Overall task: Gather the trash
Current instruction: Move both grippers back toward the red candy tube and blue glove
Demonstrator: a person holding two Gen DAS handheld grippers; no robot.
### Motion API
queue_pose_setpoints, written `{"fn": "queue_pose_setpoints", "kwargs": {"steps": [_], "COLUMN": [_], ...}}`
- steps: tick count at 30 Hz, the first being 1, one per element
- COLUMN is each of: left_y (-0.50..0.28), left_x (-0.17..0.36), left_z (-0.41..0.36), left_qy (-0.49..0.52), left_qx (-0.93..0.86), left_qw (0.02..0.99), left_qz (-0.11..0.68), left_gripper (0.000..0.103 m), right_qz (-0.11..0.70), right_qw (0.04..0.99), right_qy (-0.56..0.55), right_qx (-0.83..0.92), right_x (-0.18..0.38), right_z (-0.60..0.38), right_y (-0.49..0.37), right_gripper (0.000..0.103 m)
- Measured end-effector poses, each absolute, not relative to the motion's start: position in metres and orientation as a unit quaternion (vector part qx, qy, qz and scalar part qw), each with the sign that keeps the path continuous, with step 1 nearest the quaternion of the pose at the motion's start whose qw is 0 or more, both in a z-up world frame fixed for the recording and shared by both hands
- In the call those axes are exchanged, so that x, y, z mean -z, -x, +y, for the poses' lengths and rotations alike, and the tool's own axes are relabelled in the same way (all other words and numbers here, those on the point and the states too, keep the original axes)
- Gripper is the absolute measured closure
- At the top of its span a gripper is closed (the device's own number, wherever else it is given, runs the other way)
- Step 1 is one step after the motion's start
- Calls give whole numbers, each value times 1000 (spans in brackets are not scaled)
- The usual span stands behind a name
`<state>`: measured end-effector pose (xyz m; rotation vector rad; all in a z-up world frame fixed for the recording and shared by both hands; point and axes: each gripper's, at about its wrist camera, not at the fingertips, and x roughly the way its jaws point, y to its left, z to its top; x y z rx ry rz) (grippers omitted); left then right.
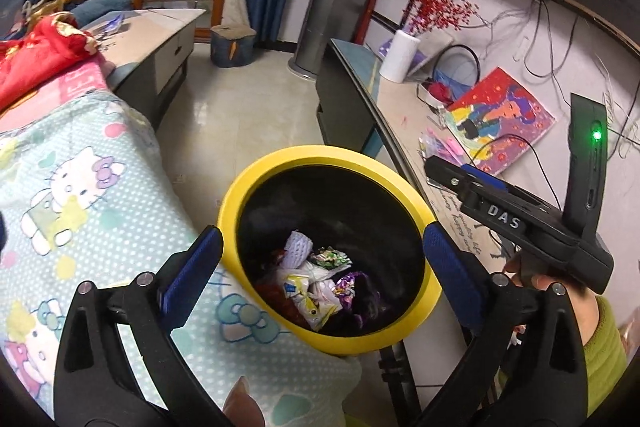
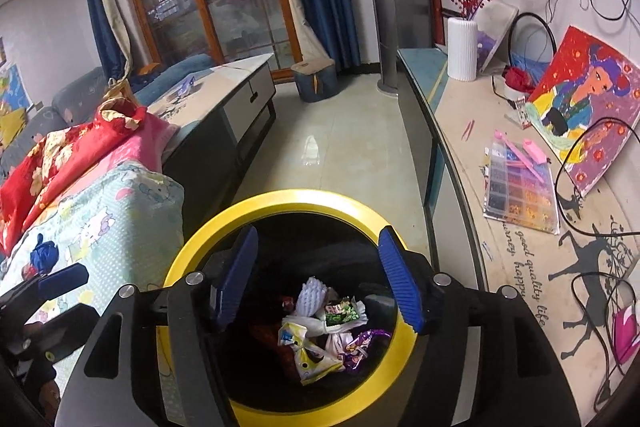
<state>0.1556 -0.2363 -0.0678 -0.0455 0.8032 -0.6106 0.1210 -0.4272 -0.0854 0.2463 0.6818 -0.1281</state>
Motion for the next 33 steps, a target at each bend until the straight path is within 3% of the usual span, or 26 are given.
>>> {"fn": "queue_pose_setpoints", "kwargs": {"steps": [33], "left_y": [-144], "left_x": [38], "left_z": [-120], "left_qy": [75], "left_qx": [176], "left_qw": [926], "left_qz": [326], "left_gripper": [11], "right_qz": [303], "right_qw": [951], "right_qy": [-35], "right_qx": [-56], "right_x": [48], "right_z": [-309], "right_y": [-117], "right_gripper": [36]}}
